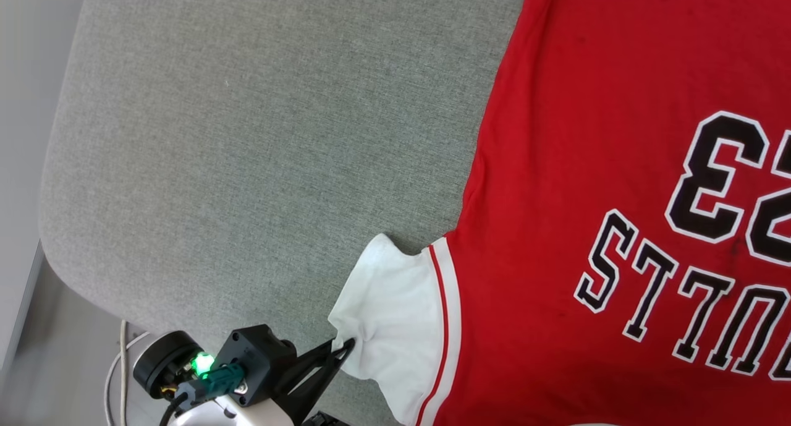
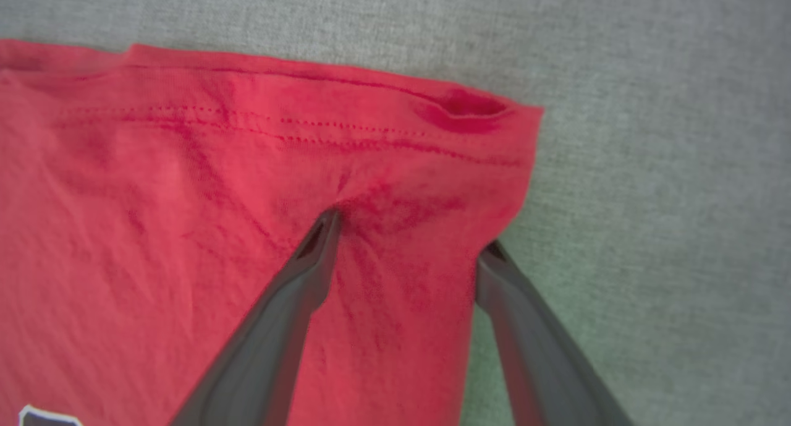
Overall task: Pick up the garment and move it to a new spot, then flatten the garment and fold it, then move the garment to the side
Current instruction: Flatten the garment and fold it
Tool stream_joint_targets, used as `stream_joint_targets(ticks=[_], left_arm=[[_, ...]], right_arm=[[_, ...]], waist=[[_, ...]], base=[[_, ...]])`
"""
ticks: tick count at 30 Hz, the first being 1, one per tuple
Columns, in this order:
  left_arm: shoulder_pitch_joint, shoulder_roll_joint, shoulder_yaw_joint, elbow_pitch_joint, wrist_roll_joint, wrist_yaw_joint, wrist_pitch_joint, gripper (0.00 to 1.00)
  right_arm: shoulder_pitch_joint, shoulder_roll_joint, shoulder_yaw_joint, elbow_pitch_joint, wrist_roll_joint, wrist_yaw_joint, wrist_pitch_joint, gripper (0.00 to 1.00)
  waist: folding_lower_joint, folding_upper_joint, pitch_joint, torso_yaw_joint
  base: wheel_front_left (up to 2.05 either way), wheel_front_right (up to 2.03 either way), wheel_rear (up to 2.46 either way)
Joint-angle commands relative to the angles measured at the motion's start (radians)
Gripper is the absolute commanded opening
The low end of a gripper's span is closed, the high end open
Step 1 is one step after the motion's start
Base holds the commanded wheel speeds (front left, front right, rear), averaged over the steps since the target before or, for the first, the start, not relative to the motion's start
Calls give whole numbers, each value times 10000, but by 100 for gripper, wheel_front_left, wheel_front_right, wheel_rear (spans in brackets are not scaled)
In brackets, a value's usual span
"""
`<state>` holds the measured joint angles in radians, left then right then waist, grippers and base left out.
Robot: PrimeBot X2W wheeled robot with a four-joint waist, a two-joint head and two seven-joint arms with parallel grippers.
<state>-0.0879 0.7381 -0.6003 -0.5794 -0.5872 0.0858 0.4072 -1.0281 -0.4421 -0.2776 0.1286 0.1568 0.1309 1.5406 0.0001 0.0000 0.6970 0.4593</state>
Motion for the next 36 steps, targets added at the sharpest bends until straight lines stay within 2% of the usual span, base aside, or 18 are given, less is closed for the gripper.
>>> stream_joint_targets(ticks=[1, 2, 3, 9, 17, 26, 36], left_arm=[[-117, -110, -23, 80, -31, -56, -63, 0], [-139, -123, -30, 135, -37, -63, -82, 0], [-173, -138, -40, 178, -43, -81, -96, 0], [-245, -159, -15, 427, 84, -67, -210, 0], [-210, 25, 98, 667, 196, 44, -198, 0], [292, 74, 93, 1192, 101, 459, -126, 0], [1258, 310, 482, 1455, -381, 1003, -398, 0]], right_arm=[[542, 197, 146, 441, 7, -3, 142, 95], [675, 181, 158, 463, -23, -3, 171, 5], [782, 165, 126, 452, -64, -3, 180, 0], [1117, 355, -84, 441, -42, -3, 54, 0], [2217, 310, -15, 396, 351, -3, -85, 0], [4472, 495, 231, 120, 1415, -3, -633, 0], [7161, 761, 701, -1160, 2685, -3, -1166, 0]], waist=[[-1, 0, 33, 52], [-1, 0, 23, 56], [-1, 0, 5, 57], [-1, 0, -341, -192], [-1, 0, -1302, -961], [-1, 0, -3032, -1929], [-1, 0, -4723, -3190]], base=[[0, 0, 0], [0, 0, 0], [0, 0, 0], [0, 0, 0], [0, 0, 0], [0, 0, 0], [0, 0, 0]])
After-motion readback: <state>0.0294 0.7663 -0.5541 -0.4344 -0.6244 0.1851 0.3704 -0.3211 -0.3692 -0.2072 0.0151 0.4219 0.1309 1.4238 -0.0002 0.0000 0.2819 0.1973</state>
